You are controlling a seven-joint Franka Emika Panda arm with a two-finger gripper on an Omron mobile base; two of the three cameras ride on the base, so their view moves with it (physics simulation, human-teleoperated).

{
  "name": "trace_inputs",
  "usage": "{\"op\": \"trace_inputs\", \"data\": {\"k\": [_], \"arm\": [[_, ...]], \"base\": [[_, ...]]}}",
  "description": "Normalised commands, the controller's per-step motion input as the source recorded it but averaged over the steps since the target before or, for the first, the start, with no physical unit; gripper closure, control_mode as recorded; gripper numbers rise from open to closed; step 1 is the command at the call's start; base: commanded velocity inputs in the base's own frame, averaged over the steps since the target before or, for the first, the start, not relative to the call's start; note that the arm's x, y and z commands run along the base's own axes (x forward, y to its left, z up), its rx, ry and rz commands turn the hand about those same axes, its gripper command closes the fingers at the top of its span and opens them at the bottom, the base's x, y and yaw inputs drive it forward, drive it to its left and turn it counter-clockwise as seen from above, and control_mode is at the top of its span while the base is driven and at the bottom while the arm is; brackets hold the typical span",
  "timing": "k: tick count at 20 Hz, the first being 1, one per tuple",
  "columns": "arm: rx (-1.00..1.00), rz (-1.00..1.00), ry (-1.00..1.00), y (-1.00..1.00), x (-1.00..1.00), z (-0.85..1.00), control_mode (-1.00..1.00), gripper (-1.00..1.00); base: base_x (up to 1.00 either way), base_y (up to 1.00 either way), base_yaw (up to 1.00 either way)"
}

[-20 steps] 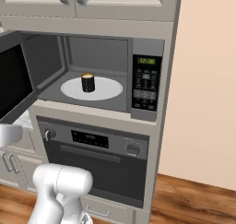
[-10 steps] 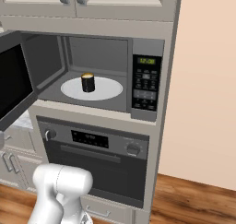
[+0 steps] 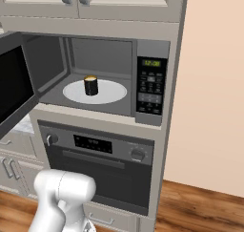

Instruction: Pick the mug from the counter and place it inside the microwave. Then close the microwave.

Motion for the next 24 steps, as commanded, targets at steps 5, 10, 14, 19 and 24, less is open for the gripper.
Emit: {"op": "trace_inputs", "data": {"k": [5, 10, 14, 19, 24], "arm": [[0.0, -0.12, -0.16, 0.04, -0.44, 0.03, -1.0, -1.0], [0.0, -0.14, -0.16, 0.1, -0.44, 0.11, -1.0, -1.0], [0.0, -0.15, -0.15, 0.18, -0.52, 0.1, -1.0, -1.0], [0.0, -0.16, -0.13, 0.26, -0.54, 0.06, -1.0, -1.0], [0.0, -0.19, -0.12, 0.32, -0.51, 0.01, -1.0, -1.0]], "base": [[0.0, 0.0, 0.0], [0.0, 0.0, 0.0], [0.0, 0.0, 0.0], [0.0, 0.0, 0.0], [0.0, 0.0, 0.0]]}}
